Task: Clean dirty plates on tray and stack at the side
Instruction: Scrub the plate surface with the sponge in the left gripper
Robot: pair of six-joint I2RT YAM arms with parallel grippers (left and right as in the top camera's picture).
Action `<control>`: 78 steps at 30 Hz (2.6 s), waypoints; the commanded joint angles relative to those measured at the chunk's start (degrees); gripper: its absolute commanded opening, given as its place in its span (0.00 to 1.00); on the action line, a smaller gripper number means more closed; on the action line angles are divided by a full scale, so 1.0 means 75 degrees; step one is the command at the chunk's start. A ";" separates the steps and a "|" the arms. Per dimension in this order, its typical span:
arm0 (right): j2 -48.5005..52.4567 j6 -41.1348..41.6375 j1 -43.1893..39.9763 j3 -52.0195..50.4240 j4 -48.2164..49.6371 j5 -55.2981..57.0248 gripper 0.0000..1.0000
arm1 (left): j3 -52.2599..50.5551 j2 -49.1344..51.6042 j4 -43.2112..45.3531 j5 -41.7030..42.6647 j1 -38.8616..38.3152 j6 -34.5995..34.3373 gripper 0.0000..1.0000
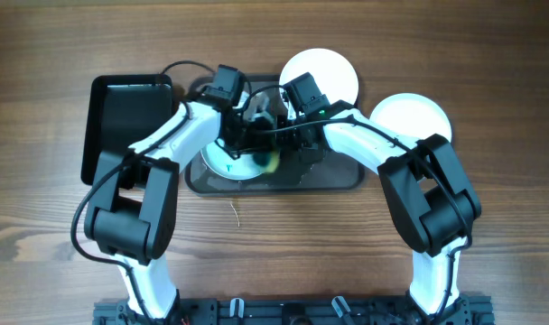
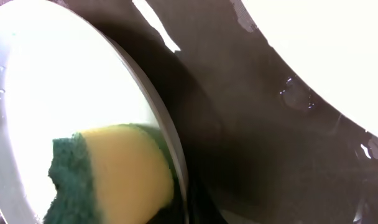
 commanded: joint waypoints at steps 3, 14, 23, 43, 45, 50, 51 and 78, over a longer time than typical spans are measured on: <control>0.0204 0.0003 0.0012 0.0085 -0.0032 0.0017 0.04 | -0.0026 0.0122 0.0720 -0.1935 0.0020 -0.0968 0.04; 0.0204 0.0003 0.0012 0.0085 -0.0038 0.0017 0.04 | -0.0026 0.0122 -0.0236 -0.7326 0.0020 -0.2993 0.04; 0.0204 0.0006 0.0012 0.0085 -0.0032 0.0020 0.04 | -0.0026 0.0122 -0.1276 -0.6857 -0.0044 -0.3010 0.04; 0.0204 0.0000 0.0012 0.0085 -0.0035 0.0017 0.04 | -0.0029 0.0131 0.0411 -0.0796 -0.0058 -0.0274 0.04; 0.0204 0.0006 0.0012 0.0085 -0.0035 0.0017 0.04 | -0.0029 0.0131 0.0437 -0.1716 -0.0058 -0.0656 0.04; 0.0204 0.0003 0.0012 0.0085 -0.0032 0.0017 0.04 | -0.0029 0.0131 0.0425 -0.4610 -0.0058 -0.1504 0.04; 0.0204 0.0003 0.0012 0.0085 -0.0035 0.0017 0.04 | -0.0038 0.0131 0.0417 -0.5042 -0.0058 -0.1588 0.04; 0.0201 0.0003 0.0012 0.0085 -0.0219 0.0015 0.04 | 0.1463 -0.0775 -0.2369 -0.6458 -0.0041 -0.2623 0.04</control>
